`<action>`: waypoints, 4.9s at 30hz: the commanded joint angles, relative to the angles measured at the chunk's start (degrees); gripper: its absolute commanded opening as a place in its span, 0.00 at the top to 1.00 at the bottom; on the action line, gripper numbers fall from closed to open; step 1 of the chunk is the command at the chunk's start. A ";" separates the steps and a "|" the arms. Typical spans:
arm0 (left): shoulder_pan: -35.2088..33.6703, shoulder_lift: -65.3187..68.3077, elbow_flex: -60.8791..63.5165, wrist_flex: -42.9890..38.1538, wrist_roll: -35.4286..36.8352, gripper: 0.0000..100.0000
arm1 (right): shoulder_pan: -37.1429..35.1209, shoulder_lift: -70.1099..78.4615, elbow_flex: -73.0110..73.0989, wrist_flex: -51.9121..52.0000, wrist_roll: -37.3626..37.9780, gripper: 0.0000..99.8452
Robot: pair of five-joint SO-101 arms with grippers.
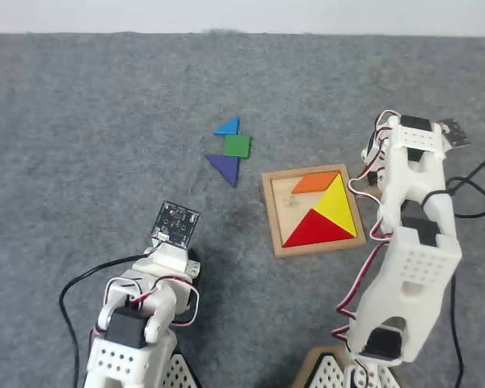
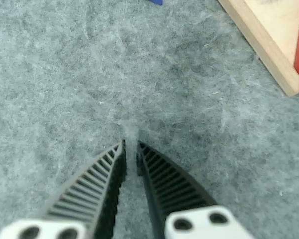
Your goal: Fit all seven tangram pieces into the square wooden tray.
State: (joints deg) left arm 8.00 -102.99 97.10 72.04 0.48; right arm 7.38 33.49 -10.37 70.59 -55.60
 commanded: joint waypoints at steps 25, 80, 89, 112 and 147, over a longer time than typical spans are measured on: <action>-0.09 -1.14 -0.57 0.26 0.53 0.96 | -0.75 0.22 -8.53 9.98 -5.45 0.72; -0.09 -1.14 -0.57 0.26 0.53 0.96 | -3.21 4.70 -15.65 8.66 17.76 0.97; -0.09 -1.14 -0.57 0.26 0.62 0.96 | -4.44 -1.80 -15.74 11.82 22.59 0.97; -0.09 -1.14 -0.57 0.26 0.62 0.96 | -26.51 -3.65 -9.93 19.21 20.84 0.97; -0.09 -1.14 -0.57 0.26 0.62 0.96 | -26.68 -4.44 -10.99 15.34 47.74 0.98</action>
State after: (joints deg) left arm 8.00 -102.99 97.10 72.04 0.48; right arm -18.99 31.30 -19.87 86.95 -27.56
